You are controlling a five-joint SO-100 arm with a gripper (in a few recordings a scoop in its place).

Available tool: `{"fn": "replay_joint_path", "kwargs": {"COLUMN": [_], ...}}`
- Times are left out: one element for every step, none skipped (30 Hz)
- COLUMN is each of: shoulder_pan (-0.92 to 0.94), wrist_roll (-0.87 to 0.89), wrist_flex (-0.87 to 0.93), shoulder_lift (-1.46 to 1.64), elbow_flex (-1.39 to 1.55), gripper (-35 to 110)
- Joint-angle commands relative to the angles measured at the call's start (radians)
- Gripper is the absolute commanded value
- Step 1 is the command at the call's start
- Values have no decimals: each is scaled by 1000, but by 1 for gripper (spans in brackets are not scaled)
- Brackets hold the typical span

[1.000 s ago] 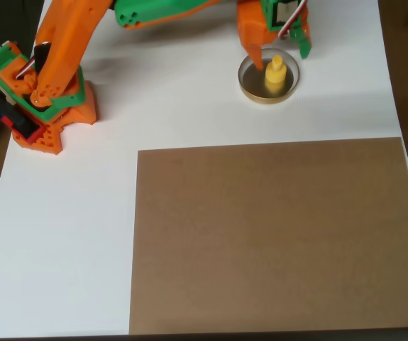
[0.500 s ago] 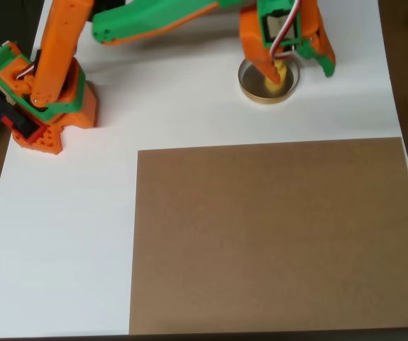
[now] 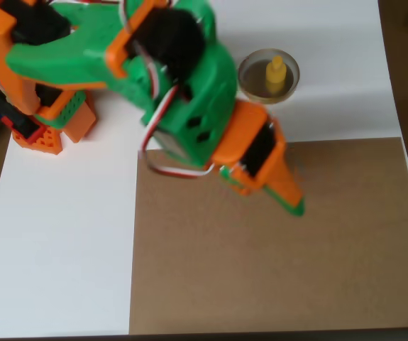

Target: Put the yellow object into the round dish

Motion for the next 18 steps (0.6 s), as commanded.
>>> {"fn": "replay_joint_path", "kwargs": {"shoulder_pan": [57,72,86,97,109,120,130,141,153,166,178,190,201,212,224,236,250,264], "wrist_roll": [6,5,2,-2,-2,-2,-2,-2,0,3,11,15,18,21,25,28,32,34], "wrist_flex": [-75,-98,-120,-140,-155,-167,-179,-189,-199,-206,-209,-212,-215,-218,-224,-227,-229,-230], "shoulder_lift": [169,193,215,233,249,261,272,282,291,299,304,307,310,311,318,322,324,325], "elbow_flex": [112,156,198,233,267,291,313,334,350,360,367,373,377,385,393,396,396,397], "gripper": [24,24,24,24,24,24,24,24,24,24,24,24,24,24,24,24,24,25]}}
